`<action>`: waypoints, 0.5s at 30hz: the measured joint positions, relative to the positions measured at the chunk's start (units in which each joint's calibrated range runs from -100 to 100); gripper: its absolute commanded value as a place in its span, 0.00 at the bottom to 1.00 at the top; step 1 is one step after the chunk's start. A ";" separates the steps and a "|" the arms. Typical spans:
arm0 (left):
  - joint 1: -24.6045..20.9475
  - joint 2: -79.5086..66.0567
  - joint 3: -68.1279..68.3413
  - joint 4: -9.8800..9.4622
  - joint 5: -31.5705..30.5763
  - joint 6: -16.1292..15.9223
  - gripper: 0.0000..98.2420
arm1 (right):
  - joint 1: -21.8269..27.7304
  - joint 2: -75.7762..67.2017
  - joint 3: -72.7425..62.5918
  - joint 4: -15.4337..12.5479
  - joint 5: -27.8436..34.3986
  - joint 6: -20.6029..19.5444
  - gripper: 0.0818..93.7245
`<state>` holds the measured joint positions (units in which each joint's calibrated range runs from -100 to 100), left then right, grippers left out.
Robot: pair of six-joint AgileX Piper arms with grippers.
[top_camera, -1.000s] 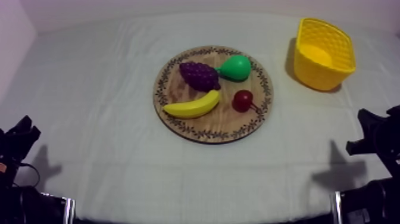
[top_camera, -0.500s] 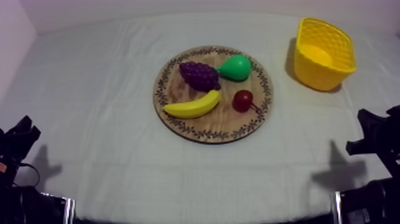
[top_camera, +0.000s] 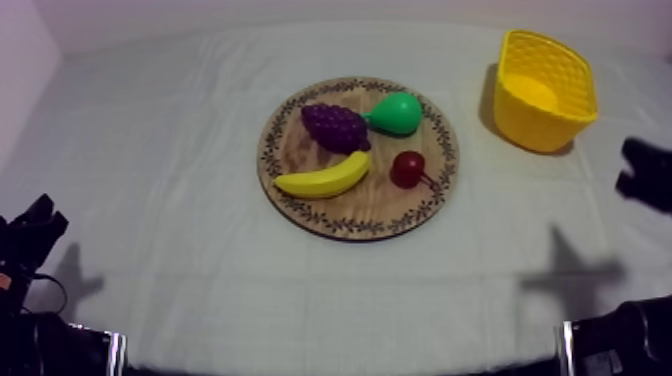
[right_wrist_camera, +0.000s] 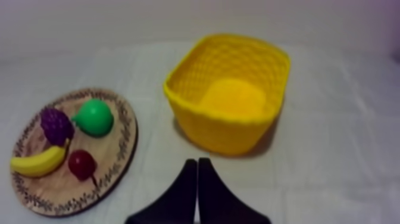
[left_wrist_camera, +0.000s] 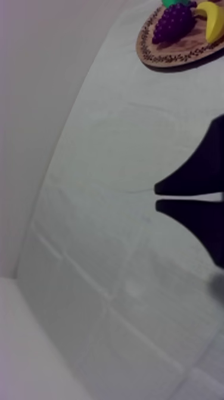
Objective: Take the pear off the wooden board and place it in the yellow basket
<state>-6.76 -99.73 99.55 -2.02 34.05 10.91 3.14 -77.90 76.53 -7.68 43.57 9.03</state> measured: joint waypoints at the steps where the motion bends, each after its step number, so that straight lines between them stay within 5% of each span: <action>1: 0.00 0.00 0.00 0.00 0.00 0.00 0.00 | 0.18 2.69 -3.79 -0.74 0.66 1.13 0.00; 7: 0.00 0.00 0.00 0.00 0.00 0.00 0.00 | 0.27 19.03 -25.00 -4.52 6.34 10.96 0.00; 15: 0.00 0.00 0.00 0.00 0.00 0.00 0.00 | -1.98 41.05 -56.39 -3.34 22.65 25.69 0.01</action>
<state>-6.76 -99.73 99.55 -2.02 34.05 10.91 1.16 -36.86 20.14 -11.02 66.23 34.72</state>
